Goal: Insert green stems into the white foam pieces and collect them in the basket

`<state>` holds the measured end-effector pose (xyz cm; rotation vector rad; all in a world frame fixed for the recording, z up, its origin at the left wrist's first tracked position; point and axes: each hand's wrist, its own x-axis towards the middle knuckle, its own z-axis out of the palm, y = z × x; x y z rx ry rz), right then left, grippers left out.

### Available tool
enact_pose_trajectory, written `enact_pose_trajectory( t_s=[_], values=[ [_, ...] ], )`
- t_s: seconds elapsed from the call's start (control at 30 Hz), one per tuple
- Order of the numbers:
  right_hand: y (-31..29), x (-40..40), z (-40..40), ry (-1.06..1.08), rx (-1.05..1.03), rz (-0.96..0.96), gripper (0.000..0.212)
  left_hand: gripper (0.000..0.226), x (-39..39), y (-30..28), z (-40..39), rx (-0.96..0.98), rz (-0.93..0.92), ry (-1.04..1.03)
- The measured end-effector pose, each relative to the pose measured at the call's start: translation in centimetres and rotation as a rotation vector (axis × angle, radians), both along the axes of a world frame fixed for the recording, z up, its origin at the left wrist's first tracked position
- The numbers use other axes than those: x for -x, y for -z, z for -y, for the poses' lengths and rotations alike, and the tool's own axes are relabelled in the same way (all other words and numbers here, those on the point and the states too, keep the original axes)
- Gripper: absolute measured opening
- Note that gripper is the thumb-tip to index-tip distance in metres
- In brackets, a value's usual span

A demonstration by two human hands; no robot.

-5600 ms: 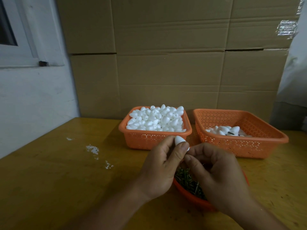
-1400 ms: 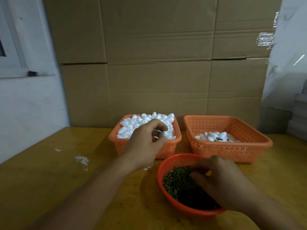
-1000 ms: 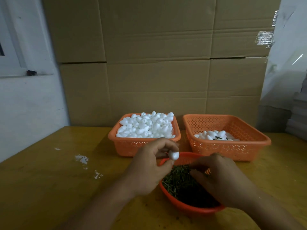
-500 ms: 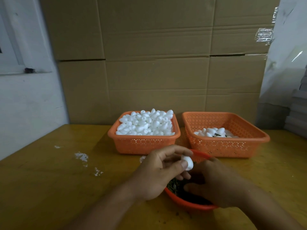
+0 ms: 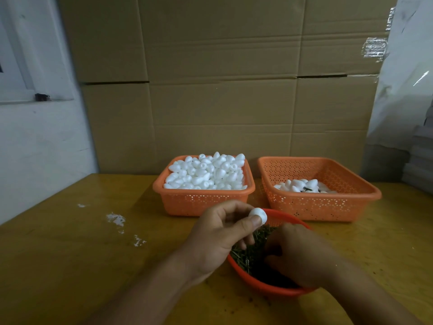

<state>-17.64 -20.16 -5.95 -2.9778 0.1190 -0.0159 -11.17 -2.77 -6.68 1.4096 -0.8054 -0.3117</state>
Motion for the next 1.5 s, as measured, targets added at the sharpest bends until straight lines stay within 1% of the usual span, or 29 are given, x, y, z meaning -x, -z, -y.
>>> enact_pose_trajectory(
  t_s=[0.13, 0.23, 0.47, 0.57, 0.63, 0.67, 0.77, 0.9, 1.07, 1.2, 1.27, 1.37, 1.43, 1.5],
  values=[
    [-0.1, -0.1, -0.1, -0.024, 0.004, -0.004, 0.020, 0.026, 0.2, -0.3, 0.0, 0.054, -0.079, 0.005],
    [0.0, -0.2, -0.1, -0.034, -0.015, 0.002, 0.016, 0.016, 0.2, -0.4, -0.1, 0.046, -0.108, -0.004],
    [0.1, -0.2, 0.1, 0.002, -0.042, 0.025, 0.009, 0.028, 0.2, -0.4, -0.1, 0.070, -0.237, -0.015],
    [-0.2, 0.0, 0.1, 0.035, -0.093, 0.075, 0.006, 0.041, 0.0, -0.5, -0.2, 0.077, -0.292, -0.006],
    [-0.5, 0.1, 0.1, 0.058, -0.137, 0.119, 0.008, 0.050, -0.1, -0.6, -0.2, 0.079, -0.317, 0.001],
    [-0.6, 0.1, 0.2, 0.064, -0.158, 0.141, 0.008, 0.050, -0.1, -0.6, -0.2, 0.081, -0.326, 0.007],
    [-0.8, 0.4, 0.3, 0.053, -0.214, 0.202, 0.010, 0.047, -0.2, -0.6, -0.3, 0.079, -0.332, 0.018],
    [-1.1, 0.7, 0.5, 0.041, -0.255, 0.300, 0.022, 0.046, -0.3, -0.5, -0.3, 0.072, -0.337, 0.005],
    [-1.0, 0.8, 0.8, 0.104, -0.507, 0.392, 0.033, 0.045, -0.4, -0.5, -0.3, 0.080, -0.344, 0.011],
    [-1.0, 0.8, 0.8, 0.123, -0.777, 0.400, 0.030, 0.038, -0.5, -0.4, -0.4, 0.084, -0.354, 0.020],
    [-1.2, 0.9, 0.7, 0.086, -0.901, 0.405, 0.030, 0.035, -0.5, -0.5, -0.4, 0.086, -0.352, 0.022],
    [-1.5, 1.2, 0.3, 0.006, -1.060, 0.437, 0.037, 0.030, -0.5, -0.5, -0.4, 0.089, -0.342, 0.028],
    [-1.7, 1.3, 0.1, -0.041, -1.171, 0.457, 0.035, 0.030, -0.5, -0.5, -0.4, 0.092, -0.342, 0.030],
    [-1.9, 1.5, -0.1, -0.080, -1.240, 0.457, 0.037, 0.030, -0.5, -0.5, -0.4, 0.093, -0.342, 0.030]
  ],
)
